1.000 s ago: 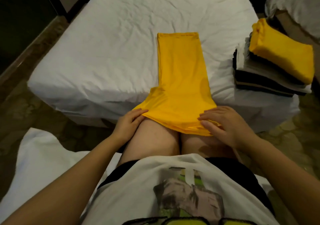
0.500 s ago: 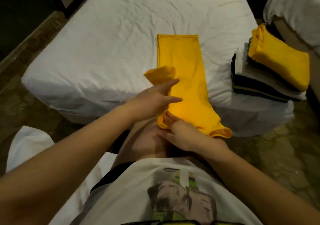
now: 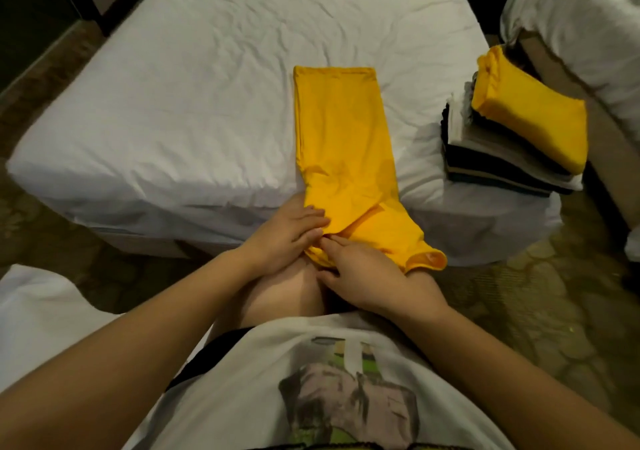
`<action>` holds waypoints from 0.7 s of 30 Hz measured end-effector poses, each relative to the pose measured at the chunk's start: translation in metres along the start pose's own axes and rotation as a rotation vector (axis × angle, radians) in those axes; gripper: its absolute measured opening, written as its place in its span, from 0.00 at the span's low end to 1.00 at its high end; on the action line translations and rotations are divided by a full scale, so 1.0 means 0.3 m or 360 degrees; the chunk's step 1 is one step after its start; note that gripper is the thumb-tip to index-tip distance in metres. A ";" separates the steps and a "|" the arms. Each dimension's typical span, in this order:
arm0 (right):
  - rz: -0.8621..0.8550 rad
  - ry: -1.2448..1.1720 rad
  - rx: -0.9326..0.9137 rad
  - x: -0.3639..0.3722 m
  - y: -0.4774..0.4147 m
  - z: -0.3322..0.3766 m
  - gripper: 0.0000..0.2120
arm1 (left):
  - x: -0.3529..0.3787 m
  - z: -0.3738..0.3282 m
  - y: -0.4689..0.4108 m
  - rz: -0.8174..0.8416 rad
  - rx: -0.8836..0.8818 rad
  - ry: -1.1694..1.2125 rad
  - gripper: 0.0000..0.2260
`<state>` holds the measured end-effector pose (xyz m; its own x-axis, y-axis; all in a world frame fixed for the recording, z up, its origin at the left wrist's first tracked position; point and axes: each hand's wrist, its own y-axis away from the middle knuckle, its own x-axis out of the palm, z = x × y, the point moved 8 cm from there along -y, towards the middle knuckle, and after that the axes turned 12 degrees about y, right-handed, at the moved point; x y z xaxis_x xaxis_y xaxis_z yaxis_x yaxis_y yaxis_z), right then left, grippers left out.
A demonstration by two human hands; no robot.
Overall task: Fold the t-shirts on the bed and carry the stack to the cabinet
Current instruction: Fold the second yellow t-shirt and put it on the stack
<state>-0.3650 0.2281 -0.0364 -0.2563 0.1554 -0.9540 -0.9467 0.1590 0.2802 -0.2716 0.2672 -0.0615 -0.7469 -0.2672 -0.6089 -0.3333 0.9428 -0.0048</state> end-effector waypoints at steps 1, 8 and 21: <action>-0.0010 0.0031 0.0015 -0.003 0.006 -0.013 0.24 | 0.006 -0.001 0.002 0.0049 0.0016 -0.0016 0.32; -0.0124 0.0120 0.0194 -0.039 0.040 -0.095 0.15 | 0.041 -0.003 0.015 0.0354 -0.0007 -0.0352 0.46; -0.0308 0.0064 0.0238 -0.047 0.115 -0.210 0.24 | 0.056 -0.039 -0.007 0.0331 0.0034 -0.0760 0.36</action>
<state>-0.4063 0.1700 -0.0198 -0.0834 0.0697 -0.9941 -0.9403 0.3248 0.1017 -0.2902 0.2582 -0.0623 -0.4490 0.0420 -0.8926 -0.1905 0.9714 0.1415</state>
